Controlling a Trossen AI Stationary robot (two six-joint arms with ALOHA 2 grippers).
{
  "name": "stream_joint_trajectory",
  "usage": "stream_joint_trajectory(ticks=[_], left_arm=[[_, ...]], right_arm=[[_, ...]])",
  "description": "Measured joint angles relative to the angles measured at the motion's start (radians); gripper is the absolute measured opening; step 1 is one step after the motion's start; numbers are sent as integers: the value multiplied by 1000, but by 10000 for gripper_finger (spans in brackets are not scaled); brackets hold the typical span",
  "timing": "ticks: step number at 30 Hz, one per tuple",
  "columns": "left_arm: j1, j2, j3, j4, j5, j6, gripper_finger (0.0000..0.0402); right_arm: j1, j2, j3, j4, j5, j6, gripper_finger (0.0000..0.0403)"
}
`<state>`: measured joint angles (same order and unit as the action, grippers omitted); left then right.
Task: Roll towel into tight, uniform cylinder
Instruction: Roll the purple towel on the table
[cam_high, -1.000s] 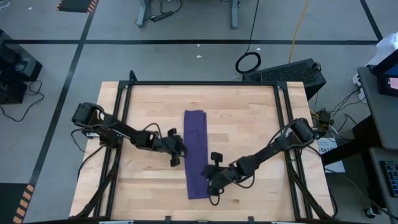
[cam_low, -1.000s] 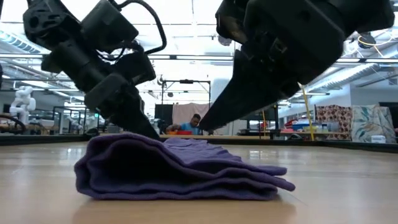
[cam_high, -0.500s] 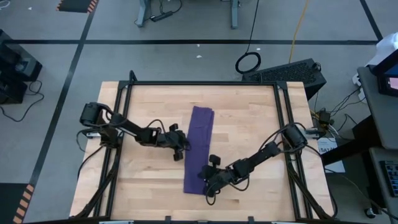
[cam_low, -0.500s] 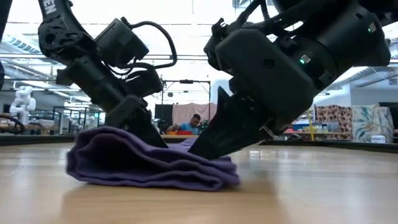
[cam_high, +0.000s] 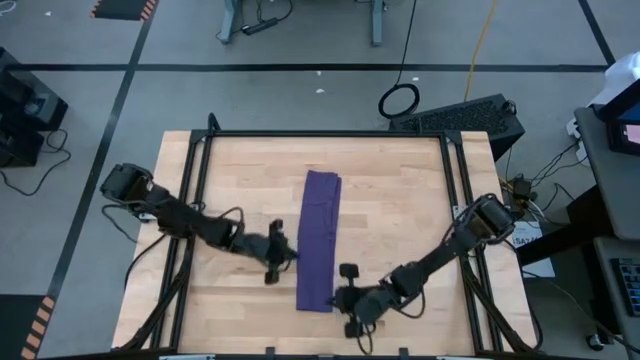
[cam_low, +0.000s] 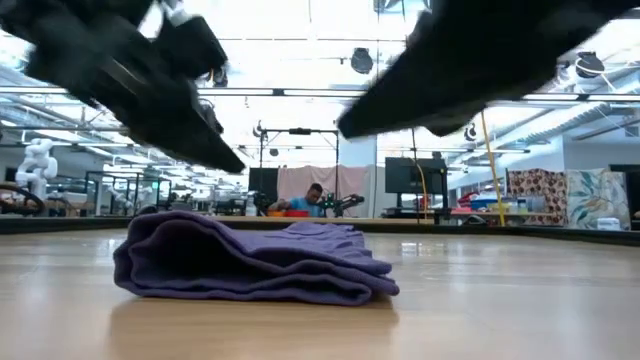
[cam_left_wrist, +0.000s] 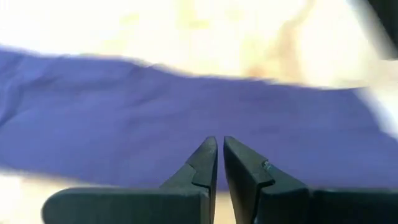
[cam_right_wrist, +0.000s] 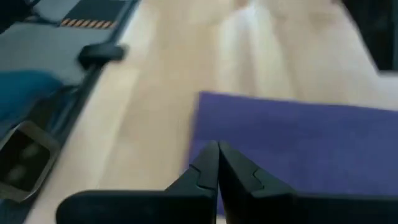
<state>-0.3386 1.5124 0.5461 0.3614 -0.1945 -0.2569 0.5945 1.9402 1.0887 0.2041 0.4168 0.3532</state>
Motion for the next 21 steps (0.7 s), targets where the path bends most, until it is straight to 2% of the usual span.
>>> stream_joint_trajectory(ticks=[5, 10, 16, 18, 21], left_arm=[[-188, 12, 3, 93, -70, 1, 47], [-335, 51, 47, 95, -227, 34, 121], [-415, 175, 130, 93, -367, 143, 234], [-424, 228, 172, 90, -382, 193, 252], [-430, 303, 249, 62, -382, 256, 259]], right_arm=[[59, 49, -1, 2, 5, -16, 13], [72, 84, -1, 73, 38, -37, 62], [70, 162, 0, 163, 58, -44, 131], [71, 190, -1, 206, 62, -44, 146], [71, 205, 0, 242, 62, -23, 158]])
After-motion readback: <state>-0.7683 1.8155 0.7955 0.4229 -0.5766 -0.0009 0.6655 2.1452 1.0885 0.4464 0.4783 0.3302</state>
